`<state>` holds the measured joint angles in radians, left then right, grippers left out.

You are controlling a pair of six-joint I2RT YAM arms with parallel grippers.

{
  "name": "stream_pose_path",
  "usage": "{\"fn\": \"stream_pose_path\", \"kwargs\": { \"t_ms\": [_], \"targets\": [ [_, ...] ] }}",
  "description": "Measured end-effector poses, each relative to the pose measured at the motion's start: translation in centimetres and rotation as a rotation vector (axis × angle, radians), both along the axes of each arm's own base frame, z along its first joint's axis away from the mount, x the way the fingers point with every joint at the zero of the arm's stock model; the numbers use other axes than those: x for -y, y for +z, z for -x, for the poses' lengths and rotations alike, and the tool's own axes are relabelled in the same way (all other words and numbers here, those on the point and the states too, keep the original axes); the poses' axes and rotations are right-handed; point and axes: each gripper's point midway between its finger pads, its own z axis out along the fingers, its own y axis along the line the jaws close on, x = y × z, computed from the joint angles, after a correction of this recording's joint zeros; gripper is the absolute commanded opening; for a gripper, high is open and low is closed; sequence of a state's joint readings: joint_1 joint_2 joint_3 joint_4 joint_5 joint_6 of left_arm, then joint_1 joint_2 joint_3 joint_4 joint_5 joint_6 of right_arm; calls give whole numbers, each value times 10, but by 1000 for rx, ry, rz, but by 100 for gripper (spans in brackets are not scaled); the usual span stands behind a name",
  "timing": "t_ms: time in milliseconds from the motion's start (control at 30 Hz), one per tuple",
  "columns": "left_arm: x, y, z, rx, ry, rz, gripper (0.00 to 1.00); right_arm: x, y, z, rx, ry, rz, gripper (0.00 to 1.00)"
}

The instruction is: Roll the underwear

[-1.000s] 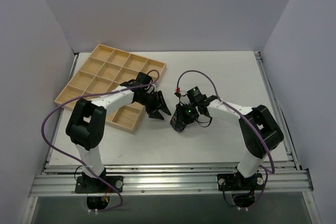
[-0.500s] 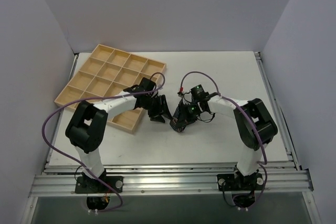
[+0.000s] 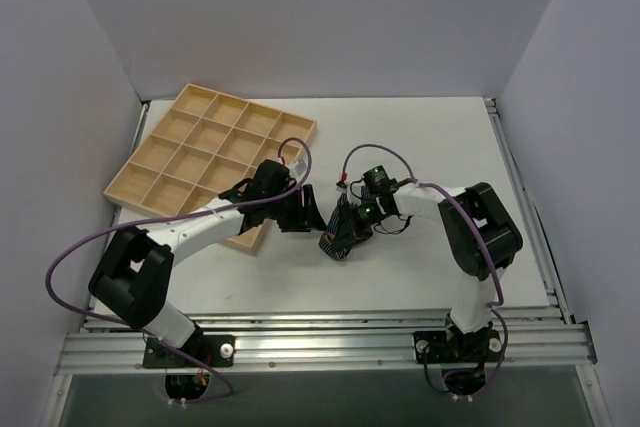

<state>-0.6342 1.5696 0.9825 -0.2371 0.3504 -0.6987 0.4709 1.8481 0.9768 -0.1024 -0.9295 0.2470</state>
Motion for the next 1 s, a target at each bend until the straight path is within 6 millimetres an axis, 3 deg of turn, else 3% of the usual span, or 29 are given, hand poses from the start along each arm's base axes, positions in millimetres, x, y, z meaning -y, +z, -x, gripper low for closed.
{"fn": "stream_pose_path", "kwargs": {
  "t_ms": [67,300,533,733,1000],
  "targets": [
    [0,0,0,31,-12,16,58,-2,2,3,-17,3,-17,0],
    [-8,-30,20,61,-95,25,55,-6,-6,18,-119,34,-55,0],
    [-5,-27,13,117,-152,4,55,-9,-6,17,-130,29,-75,0],
    [-3,-42,14,89,-165,-6,56,-10,-10,22,-150,18,-95,0],
    [10,-27,7,157,-222,90,55,-9,-10,22,-173,17,-113,0]
  ]
}}
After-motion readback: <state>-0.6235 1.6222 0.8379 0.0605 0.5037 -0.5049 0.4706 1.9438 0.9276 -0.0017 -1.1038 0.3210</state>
